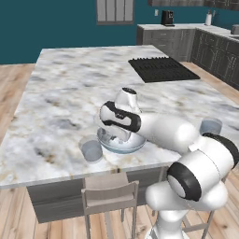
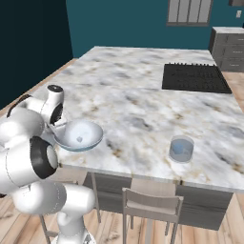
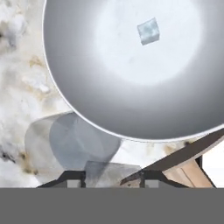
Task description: There are four ice cubes in the ice bowl. Place two ice cubes in each glass of water.
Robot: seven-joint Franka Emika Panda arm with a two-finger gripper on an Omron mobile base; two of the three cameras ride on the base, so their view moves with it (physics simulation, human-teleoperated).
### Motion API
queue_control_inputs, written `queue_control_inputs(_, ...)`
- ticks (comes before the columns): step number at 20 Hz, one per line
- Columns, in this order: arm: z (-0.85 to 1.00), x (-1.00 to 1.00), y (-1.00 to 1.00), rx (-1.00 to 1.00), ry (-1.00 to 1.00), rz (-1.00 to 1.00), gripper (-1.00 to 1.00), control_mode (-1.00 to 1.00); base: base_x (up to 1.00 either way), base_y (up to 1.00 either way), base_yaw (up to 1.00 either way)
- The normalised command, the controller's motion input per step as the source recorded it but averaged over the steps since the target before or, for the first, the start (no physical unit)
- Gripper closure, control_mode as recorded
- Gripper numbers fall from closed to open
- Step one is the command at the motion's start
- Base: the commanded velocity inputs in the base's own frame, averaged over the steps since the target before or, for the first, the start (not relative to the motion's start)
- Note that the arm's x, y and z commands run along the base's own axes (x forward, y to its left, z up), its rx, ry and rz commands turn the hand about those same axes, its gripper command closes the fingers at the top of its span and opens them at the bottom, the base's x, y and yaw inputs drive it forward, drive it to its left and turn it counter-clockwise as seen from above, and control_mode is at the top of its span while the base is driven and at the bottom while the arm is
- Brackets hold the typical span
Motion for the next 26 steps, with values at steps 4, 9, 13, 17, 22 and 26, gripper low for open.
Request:
queue_control_inputs(4,0.04,0.21,0.58,-0.27,0.02,0.00,1.00,-1.00,0.00,0.00,0.00)
queue_control_inputs(9,-0.02,0.20,0.54,-0.21,-0.03,0.00,1.00,-1.00,0.00,0.00,0.00)
queue_control_inputs(13,-0.10,0.14,0.20,-0.08,-0.11,0.00,1.00,-1.00,0.00,0.00,0.00)
queue_control_inputs(17,-0.09,0.22,0.11,-0.05,-0.01,0.00,1.00,-1.00,0.00,0.00,0.00)
queue_control_inputs(22,-0.33,0.19,0.00,-0.05,0.00,0.00,1.00,-1.00,0.00,0.00,0.00)
queue_control_inputs(26,-0.32,0.06,0.00,-0.03,0.00,0.00,1.00,-1.00,0.00,0.00,0.00)
